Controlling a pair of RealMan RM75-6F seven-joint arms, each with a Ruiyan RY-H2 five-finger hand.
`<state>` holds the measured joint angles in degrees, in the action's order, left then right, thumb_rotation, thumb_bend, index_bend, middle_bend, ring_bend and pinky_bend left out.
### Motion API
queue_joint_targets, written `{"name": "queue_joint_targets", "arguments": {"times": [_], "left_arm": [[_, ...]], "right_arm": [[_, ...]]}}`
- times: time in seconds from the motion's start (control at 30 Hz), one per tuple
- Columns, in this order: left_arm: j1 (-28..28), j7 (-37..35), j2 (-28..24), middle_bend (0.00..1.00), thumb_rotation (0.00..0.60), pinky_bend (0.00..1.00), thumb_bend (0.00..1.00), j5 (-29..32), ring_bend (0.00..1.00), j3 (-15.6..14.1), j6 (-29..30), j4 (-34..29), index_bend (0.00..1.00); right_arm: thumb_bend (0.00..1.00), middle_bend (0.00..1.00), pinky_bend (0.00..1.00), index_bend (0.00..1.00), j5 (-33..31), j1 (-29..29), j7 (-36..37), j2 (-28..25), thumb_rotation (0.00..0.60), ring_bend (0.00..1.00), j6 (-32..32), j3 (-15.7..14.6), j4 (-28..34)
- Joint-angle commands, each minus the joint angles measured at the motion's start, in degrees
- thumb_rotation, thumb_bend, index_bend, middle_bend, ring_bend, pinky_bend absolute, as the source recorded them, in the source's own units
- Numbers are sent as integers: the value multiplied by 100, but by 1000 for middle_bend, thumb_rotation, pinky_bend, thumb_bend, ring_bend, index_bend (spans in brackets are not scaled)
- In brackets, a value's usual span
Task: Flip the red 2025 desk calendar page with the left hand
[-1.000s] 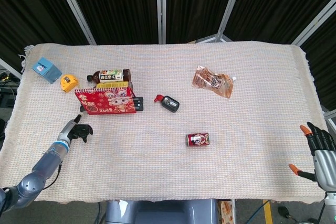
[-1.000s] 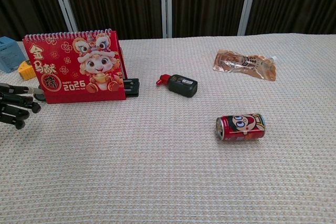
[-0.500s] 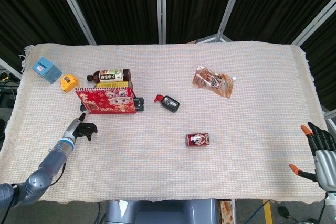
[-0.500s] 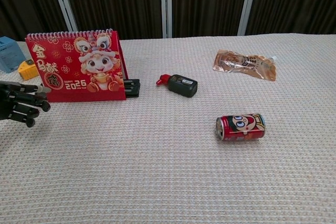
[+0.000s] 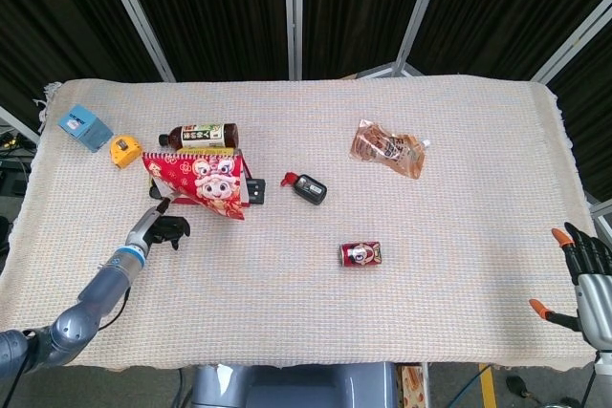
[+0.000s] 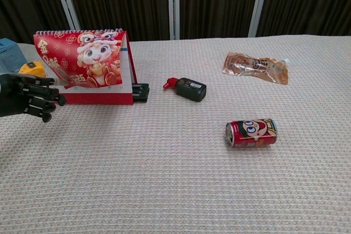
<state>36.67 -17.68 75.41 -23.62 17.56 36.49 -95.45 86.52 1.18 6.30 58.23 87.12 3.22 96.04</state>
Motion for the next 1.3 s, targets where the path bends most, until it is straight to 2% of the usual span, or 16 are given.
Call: {"name": "queue_joint_targets", "arguments": {"times": [0.03, 0.27, 0.4, 0.47, 0.57, 0.67, 0.73, 0.87, 0.93, 1.0, 1.13, 1.3], "left_arm": [[-80, -60, -78, 639, 600, 649, 783, -323, 728, 84, 18, -236, 0], [-462, 57, -284, 639, 600, 645, 783, -1637, 728, 145, 736, -1075, 0], [-820, 720, -296, 616, 600, 598, 784, -3061, 724, -21, 2089, -1511, 9], [-930, 1064, -210, 575, 600, 563, 778, -3544, 700, -115, 2647, -1546, 26], [-988, 1649, -116, 471, 600, 519, 740, -4134, 601, -191, 3278, -1436, 35], [-943, 2479, -27, 317, 600, 461, 670, -4528, 447, -226, 3753, -1192, 31], [-830, 3040, -20, 201, 600, 376, 630, -4538, 332, -190, 3821, -1036, 6], [-589, 3715, -103, 57, 600, 248, 537, -4094, 192, -68, 3580, -930, 0], [-466, 4010, -168, 4, 600, 169, 452, -3855, 106, -40, 3416, -861, 0], [-329, 4305, -249, 0, 600, 114, 379, -3545, 44, -20, 3211, -793, 0], [-149, 4429, -418, 0, 600, 52, 351, -2988, 0, 33, 2811, -748, 0], [-324, 4410, -591, 0, 600, 2, 325, -3292, 0, -216, 3057, -940, 0]], "right_arm": [[18, 0, 0, 0, -1, -1, 2, 0, 600, 0, -2, -1, -3], [18, 0, 0, 0, 10, -15, 23, -16, 600, 0, 22, 1, 11], [17, 0, 0, 0, 34, -27, 28, -26, 600, 0, 49, -4, 29], [17, 0, 0, 0, 40, -28, 16, -24, 600, 0, 51, -6, 33], [18, 0, 0, 0, 42, -24, -2, -10, 600, 0, 55, 0, 35], [17, 0, 0, 0, 50, -20, -14, 15, 600, 0, 60, 5, 13], [17, 0, 0, 0, 40, -17, -14, 23, 600, 0, 53, 9, 6], [18, 0, 0, 0, 10, -11, 1, 23, 600, 0, 30, 18, -12], [18, 0, 0, 0, -17, -5, 16, 24, 600, 0, 10, 26, -27], [18, 0, 0, 0, -59, 0, 30, 27, 600, 0, -16, 37, -48], [18, 0, 0, 0, -149, 17, 37, 44, 600, 0, -81, 58, -109], [18, 0, 0, 0, -174, 15, -36, 63, 600, 0, -100, 54, -128]]}}
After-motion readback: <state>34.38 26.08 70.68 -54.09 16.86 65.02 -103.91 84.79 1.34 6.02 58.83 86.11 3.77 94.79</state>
